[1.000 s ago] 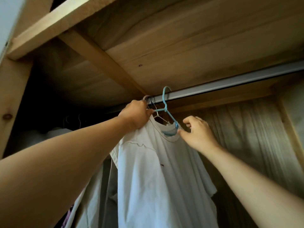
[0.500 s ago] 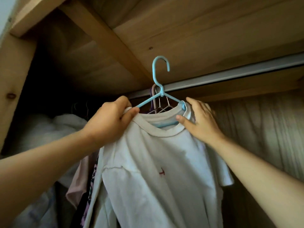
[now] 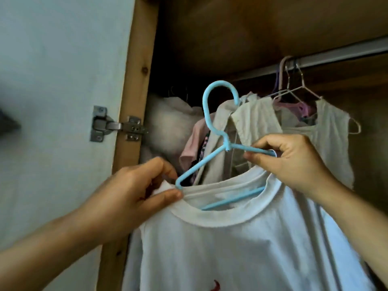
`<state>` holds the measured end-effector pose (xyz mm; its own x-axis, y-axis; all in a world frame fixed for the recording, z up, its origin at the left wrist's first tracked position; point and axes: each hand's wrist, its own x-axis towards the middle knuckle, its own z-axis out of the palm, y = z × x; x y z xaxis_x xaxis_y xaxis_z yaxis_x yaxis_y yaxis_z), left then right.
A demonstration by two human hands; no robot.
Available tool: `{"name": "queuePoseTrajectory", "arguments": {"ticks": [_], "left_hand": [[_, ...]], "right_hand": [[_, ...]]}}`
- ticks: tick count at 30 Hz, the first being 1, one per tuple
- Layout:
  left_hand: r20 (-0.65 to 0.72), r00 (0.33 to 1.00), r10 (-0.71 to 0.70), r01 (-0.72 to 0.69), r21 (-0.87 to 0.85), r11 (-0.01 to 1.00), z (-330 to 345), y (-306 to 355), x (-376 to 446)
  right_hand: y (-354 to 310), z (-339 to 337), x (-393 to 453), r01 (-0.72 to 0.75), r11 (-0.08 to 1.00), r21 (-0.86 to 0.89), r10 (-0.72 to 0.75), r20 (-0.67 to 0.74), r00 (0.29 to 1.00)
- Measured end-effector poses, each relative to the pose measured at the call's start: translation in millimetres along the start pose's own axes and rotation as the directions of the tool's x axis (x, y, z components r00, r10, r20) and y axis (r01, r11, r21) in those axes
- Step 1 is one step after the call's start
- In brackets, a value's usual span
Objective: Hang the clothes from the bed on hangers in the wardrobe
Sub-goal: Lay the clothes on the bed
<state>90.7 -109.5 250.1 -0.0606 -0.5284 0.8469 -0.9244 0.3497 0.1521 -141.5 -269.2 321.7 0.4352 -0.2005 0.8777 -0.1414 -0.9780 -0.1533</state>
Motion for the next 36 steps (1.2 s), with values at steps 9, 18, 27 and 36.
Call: {"name": "queuePoseTrajectory", "arguments": {"ticks": [9, 18, 27, 36], "left_hand": [[0.089, 0.947, -0.308, 0.275, 0.267, 0.923, -95.0, 15.0, -191.2], [0.077, 0.802, -0.592, 0.505, 0.441, 0.742, -220.4, 59.1, -371.4], [-0.213, 0.378, -0.901, 0.823, 0.524, 0.221, -326.7, 121.0, -554.6], [-0.55, 0.089, -0.83, 0.914, 0.377, -0.152, -403.4, 167.5, -642.6]], "right_hand": [[-121.0, 122.1, -90.2, -0.218, 0.898, 0.382, 0.123, 0.258, 0.958], [-258.3, 240.9, -200.4, -0.498, 0.706, 0.503, 0.086, 0.638, 0.766], [-402.6, 345.6, -259.3, -0.593, 0.615, 0.519, -0.107, 0.801, 0.589], [-532.3, 444.5, -246.0, -0.633, 0.53, 0.564, -0.339, 0.825, 0.452]]}}
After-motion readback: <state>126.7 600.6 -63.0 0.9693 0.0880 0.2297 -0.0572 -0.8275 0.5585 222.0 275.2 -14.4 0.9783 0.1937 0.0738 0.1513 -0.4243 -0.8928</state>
